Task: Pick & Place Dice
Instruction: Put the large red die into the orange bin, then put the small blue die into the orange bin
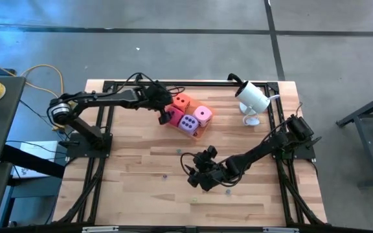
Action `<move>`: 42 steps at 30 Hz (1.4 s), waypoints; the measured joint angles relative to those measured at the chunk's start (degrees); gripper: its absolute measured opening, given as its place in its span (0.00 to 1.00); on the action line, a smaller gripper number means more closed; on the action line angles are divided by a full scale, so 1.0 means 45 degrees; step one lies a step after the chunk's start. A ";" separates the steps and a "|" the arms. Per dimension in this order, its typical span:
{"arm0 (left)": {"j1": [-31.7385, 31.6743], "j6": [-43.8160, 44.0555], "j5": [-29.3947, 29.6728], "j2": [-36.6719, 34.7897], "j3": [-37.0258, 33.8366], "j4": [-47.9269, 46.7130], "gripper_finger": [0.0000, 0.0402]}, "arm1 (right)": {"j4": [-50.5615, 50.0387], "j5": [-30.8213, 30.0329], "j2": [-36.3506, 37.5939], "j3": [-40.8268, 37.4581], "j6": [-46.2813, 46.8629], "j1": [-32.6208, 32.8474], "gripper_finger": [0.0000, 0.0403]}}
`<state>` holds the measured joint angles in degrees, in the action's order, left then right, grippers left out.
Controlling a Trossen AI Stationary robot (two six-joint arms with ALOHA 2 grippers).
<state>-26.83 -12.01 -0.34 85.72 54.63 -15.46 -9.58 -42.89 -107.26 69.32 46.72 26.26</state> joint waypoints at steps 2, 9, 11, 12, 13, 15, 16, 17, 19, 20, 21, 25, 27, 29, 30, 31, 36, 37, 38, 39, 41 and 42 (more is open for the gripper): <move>0.0004 0.0014 -0.0075 0.0274 0.0024 0.0201 0.85 | 0.0008 0.0000 0.0000 0.0000 0.0000 0.0000 0.64; 0.0005 0.0044 -0.0021 0.1001 0.0043 0.1509 0.85 | -0.0001 -0.0029 0.0000 0.0000 0.0000 0.0000 0.64; 0.0019 0.0044 0.0043 0.1016 0.0047 0.1777 0.85 | -0.0004 -0.0029 0.0000 0.0000 0.0000 0.0000 0.64; 0.0046 0.0032 0.0124 0.0985 0.0038 0.1788 0.85 | -0.0006 -0.0029 0.0000 0.0000 0.0000 0.0000 0.64; 0.0061 0.0014 0.0176 0.0939 0.0029 0.1794 0.85 | -0.0006 -0.0029 0.0000 0.0000 0.0000 0.0000 0.64; 0.0153 0.0000 0.0489 0.0818 0.0020 0.1742 0.85 | -0.0014 -0.0034 0.0000 0.0000 -0.0005 0.0000 0.64; 0.0238 -0.0009 0.0663 0.0729 0.0017 0.1641 0.85 | -0.0016 -0.0034 0.0000 0.0000 -0.0003 0.0000 0.64; 0.0342 -0.0018 0.0850 0.0611 0.0010 0.1523 0.85 | -0.0017 -0.0034 0.0000 0.0000 -0.0005 0.0000 0.64; 0.0623 -0.0056 0.1238 0.0240 -0.0020 0.1048 0.85 | -0.0027 -0.0039 0.0000 0.0000 -0.0005 0.0000 0.64; 0.0816 -0.0073 0.1389 -0.0025 -0.0046 0.0762 0.85 | -0.0041 -0.0039 0.0000 0.0000 -0.0005 0.0000 0.64; 0.1045 -0.0082 0.1493 -0.0314 -0.0054 0.0489 0.85 | -0.0050 -0.0039 0.0000 0.0000 -0.0005 0.0000 0.64; 0.2239 -0.0025 0.1491 -0.2019 -0.0027 -0.0821 0.85 | 0.0599 -0.0489 0.0000 0.0000 -0.0752 0.0248 0.64; 0.2940 0.0310 0.1404 -0.2859 -0.0027 -0.2031 0.85 | 0.1484 -0.0918 0.0000 0.0000 -0.1734 0.0562 0.64; 0.3683 0.0930 0.1161 -0.3643 -0.0029 -0.3115 0.85 | 0.2288 -0.1021 0.0000 0.0000 -0.2753 0.0863 0.64; 0.4057 0.1304 0.1013 -0.4018 -0.0025 -0.3606 0.85 | 0.2702 -0.1004 0.0000 0.0000 -0.3190 0.1008 0.64; 0.4420 0.1793 0.0854 -0.4333 -0.0025 -0.4171 0.85 | 0.3170 -0.0947 0.0000 0.0000 -0.3450 0.1125 0.64; 0.6462 0.5216 0.0861 -0.5312 -0.0028 -0.6315 0.85 | 0.4572 0.1502 0.0005 0.0003 -0.3828 0.1253 0.64; 0.6945 0.5589 0.0998 -0.5401 -0.0049 -0.6545 0.85 | 0.4834 0.2163 0.0005 0.0001 -0.3920 0.1248 0.64; 0.7466 0.5939 0.1227 -0.5460 -0.0098 -0.6639 0.85 | 0.5022 0.2817 0.0005 0.0000 -0.4087 0.1239 0.64; 0.7946 0.6278 0.1450 -0.5492 -0.0197 -0.6675 0.85 | 0.5074 0.3362 0.0005 0.0003 -0.4176 0.1209 0.64; 0.8889 0.6894 0.1951 -0.5514 -0.0408 -0.6698 0.85 | 0.4965 0.4308 0.0005 0.0000 -0.4008 0.1139 0.64; 0.9318 0.7137 0.2154 -0.5514 -0.0505 -0.6693 0.85 | 0.4841 0.4902 0.0008 0.0002 -0.3697 0.1097 0.64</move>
<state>15.10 20.11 9.35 60.90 52.36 -45.58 12.20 -20.84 -107.23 69.33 30.08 31.20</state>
